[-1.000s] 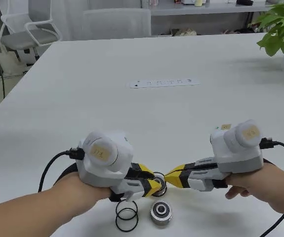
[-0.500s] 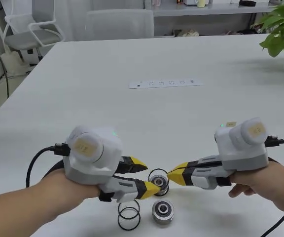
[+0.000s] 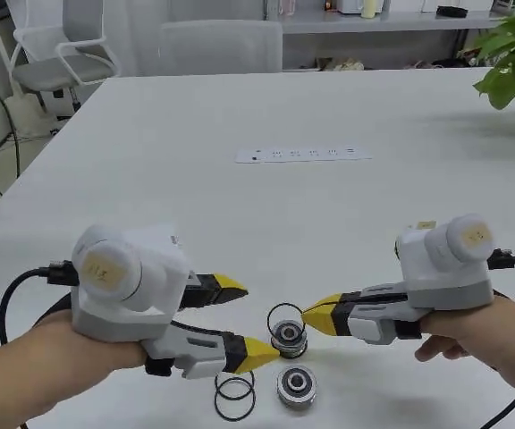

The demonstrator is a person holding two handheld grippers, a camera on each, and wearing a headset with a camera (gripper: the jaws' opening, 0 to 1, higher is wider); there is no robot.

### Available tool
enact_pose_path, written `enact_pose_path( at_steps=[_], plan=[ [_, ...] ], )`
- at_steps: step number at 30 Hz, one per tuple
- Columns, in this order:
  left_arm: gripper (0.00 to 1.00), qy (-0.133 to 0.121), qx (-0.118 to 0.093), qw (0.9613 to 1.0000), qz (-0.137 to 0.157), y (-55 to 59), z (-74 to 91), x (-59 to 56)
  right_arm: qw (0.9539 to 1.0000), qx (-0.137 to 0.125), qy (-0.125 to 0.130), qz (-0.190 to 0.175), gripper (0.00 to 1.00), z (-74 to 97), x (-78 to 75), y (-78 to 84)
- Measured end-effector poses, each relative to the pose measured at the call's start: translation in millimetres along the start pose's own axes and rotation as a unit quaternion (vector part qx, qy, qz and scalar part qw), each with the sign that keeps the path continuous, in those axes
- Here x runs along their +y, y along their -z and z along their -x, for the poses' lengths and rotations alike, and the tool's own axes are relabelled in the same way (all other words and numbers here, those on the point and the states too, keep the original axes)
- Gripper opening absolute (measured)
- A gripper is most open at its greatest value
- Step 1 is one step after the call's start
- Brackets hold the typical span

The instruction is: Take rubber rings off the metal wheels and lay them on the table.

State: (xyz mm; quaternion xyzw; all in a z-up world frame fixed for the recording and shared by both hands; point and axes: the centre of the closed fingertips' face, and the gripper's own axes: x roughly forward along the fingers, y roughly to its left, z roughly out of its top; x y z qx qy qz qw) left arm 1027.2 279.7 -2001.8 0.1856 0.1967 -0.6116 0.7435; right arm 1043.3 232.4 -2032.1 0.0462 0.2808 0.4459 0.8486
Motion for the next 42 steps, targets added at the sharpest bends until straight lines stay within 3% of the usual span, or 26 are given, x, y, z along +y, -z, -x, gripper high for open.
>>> enact_pose_path(
  at_steps=[11,22,42],
  plan=[
    [0.56,-0.017,-0.015,0.9995,0.021,2.7,24.3,3.2,1.0,-0.002,-0.008,0.002,0.0,-1.0,8.9,-4.5],
    [0.65,-0.031,-0.016,0.9991,0.026,12.1,45.9,1.8,0.9998,-0.001,-0.019,0.004,0.0,-5.3,18.4,-7.0],
    [0.72,-0.048,-0.015,0.9982,0.035,20.4,61.4,2.5,0.9981,0.022,-0.057,0.01,0.0,-28.9,43.1,-1.2]
  ],
)
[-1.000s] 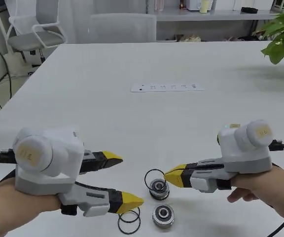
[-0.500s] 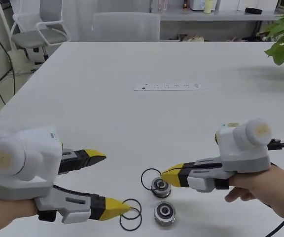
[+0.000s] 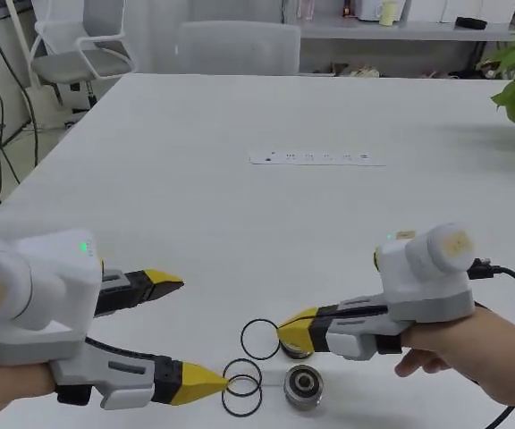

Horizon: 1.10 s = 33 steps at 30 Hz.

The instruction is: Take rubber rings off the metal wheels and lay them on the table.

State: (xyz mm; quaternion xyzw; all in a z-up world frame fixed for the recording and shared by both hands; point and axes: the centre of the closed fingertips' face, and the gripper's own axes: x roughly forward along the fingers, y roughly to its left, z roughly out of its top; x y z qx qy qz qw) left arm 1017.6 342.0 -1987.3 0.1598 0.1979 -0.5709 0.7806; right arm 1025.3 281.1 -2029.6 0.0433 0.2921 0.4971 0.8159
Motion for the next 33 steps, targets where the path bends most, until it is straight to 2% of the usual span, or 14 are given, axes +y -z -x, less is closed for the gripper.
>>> enact_pose_path(
  at_steps=[15,28,33],
  plan=[
    [0.74,-0.008,0.005,0.9999,0.008,9.2,6.8,4.4,0.9994,0.028,-0.019,-0.001,0.0,-19.0,7.2,14.8],
    [0.74,-0.011,0.01,0.9998,0.012,15.0,8.0,8.7,0.9989,0.043,-0.018,-0.005,0.0,-27.8,3.9,22.9],
    [0.74,-0.011,0.014,0.9998,0.012,17.1,8.0,8.4,0.9989,0.047,-0.009,-0.004,0.0,-28.9,-1.2,25.6]
  ],
)
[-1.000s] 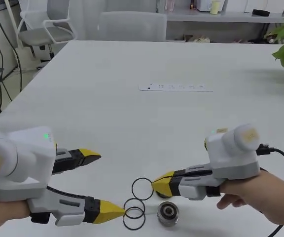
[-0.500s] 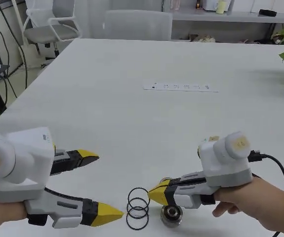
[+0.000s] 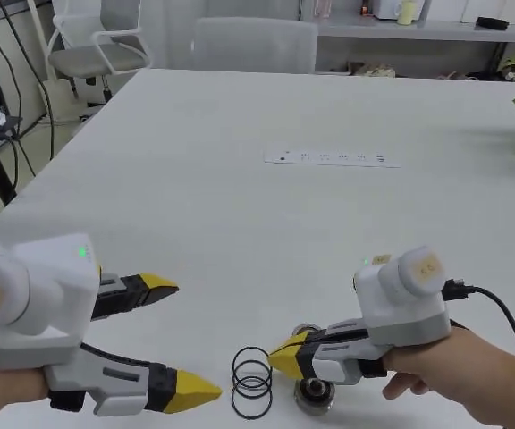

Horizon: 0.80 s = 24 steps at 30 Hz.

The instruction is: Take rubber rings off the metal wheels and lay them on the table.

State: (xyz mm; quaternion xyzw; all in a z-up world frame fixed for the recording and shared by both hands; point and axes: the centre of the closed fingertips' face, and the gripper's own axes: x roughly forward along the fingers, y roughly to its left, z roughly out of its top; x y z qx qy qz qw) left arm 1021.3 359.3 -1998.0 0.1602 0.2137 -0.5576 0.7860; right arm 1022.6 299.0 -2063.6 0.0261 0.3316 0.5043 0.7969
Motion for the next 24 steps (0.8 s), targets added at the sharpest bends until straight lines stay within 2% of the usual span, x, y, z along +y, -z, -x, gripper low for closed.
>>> enact_pose_path(
  at_steps=[11,17,24],
  plan=[
    [0.73,-0.001,0.001,1.0,0.006,2.4,-1.1,-0.6,0.9997,0.008,0.017,0.013,0.0,-4.0,-7.0,3.4],
    [0.73,-0.001,0.004,1.0,0.008,5.2,-0.8,-2.1,0.9996,0.008,0.018,0.018,0.0,-6.6,-6.3,3.0],
    [0.73,-0.002,0.006,0.9999,0.008,6.0,-0.3,-0.7,0.9984,0.013,0.027,0.049,0.0,-8.8,-6.2,1.8]
  ],
)
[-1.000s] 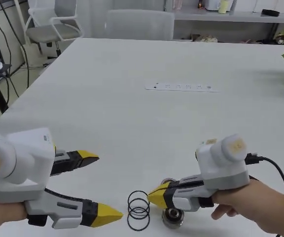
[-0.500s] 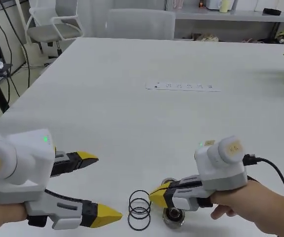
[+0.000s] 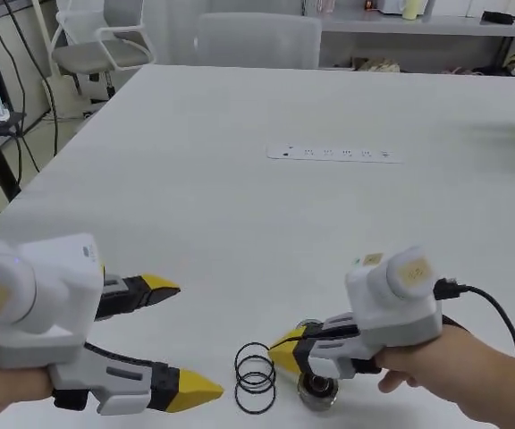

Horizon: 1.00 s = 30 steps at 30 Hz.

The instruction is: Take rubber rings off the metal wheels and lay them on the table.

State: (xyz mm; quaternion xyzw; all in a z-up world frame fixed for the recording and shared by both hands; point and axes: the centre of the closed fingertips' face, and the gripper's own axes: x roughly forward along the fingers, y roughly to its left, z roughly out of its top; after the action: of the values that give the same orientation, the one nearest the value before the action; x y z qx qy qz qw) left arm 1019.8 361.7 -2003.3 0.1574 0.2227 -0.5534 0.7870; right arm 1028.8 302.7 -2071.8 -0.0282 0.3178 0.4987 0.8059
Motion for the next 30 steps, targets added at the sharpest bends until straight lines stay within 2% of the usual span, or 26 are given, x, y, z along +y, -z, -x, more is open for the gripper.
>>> enact_pose_path(
  at_steps=[16,23,30],
  plan=[
    [0.73,0.001,0.002,1.0,-0.001,-1.6,-3.9,1.7,0.9996,-0.002,0.016,0.024,0.01,3.5,-6.0,-3.6],
    [0.72,0.001,0.004,1.0,-0.001,-1.6,-4.9,3.4,0.9993,-0.021,0.022,0.021,0.02,10.5,-9.4,-14.4],
    [0.71,0.004,0.002,1.0,-0.004,-6.4,-8.4,4.9,0.9985,-0.042,0.031,0.016,0.04,21.1,-16.0,-25.3]
  ],
)
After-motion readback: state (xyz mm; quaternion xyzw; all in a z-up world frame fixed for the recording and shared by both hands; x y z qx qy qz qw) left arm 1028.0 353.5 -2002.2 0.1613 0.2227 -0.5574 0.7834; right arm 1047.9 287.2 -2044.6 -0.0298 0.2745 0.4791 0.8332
